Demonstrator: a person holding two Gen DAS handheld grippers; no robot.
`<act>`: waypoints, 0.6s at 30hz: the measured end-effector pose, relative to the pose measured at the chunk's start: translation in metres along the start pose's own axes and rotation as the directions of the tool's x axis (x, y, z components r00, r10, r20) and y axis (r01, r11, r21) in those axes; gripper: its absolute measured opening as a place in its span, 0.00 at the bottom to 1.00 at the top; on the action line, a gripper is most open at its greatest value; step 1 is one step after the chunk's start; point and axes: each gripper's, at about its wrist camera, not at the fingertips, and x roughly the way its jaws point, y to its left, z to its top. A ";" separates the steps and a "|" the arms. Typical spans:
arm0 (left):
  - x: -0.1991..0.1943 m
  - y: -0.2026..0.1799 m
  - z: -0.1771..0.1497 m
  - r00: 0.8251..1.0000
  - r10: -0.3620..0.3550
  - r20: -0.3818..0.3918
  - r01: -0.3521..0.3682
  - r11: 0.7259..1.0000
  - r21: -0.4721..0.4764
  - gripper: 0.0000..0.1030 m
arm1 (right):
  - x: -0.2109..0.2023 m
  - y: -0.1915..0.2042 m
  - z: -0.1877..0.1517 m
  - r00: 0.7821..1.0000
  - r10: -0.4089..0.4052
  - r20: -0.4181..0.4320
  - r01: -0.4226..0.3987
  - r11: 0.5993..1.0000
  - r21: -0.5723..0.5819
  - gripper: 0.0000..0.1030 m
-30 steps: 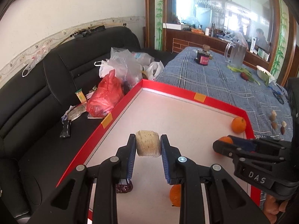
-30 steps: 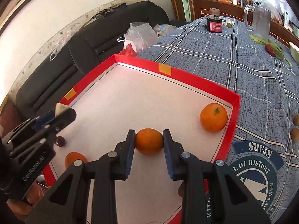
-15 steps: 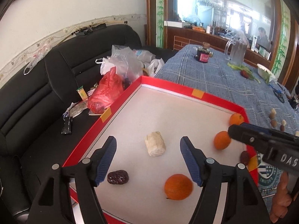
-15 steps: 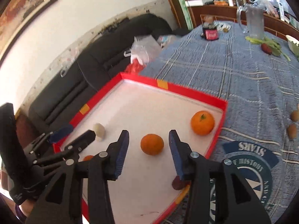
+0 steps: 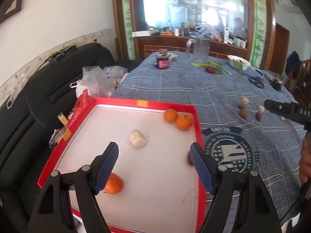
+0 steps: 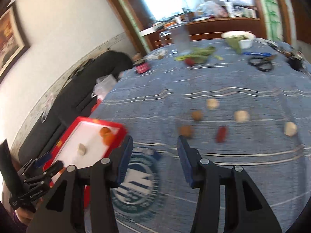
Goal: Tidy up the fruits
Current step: 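Grasp a dark red date with the right gripper while the left gripper grasps a brown round nut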
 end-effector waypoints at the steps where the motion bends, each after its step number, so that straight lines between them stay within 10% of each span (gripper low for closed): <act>1: -0.001 -0.007 0.001 1.000 -0.005 0.003 0.005 1.000 0.018 0.74 | -0.005 -0.015 0.003 1.000 -0.011 0.004 0.011 1.000 0.027 0.48; 8: -0.003 -0.062 0.011 0.997 -0.077 0.003 0.076 0.988 0.131 0.74 | -0.025 -0.087 0.017 0.997 -0.076 -0.005 0.076 0.982 0.174 0.48; 18: 0.003 -0.090 0.020 0.995 -0.103 -0.011 0.104 0.978 0.179 0.74 | 0.035 -0.078 0.023 0.981 -0.104 -0.162 0.129 0.980 0.153 0.41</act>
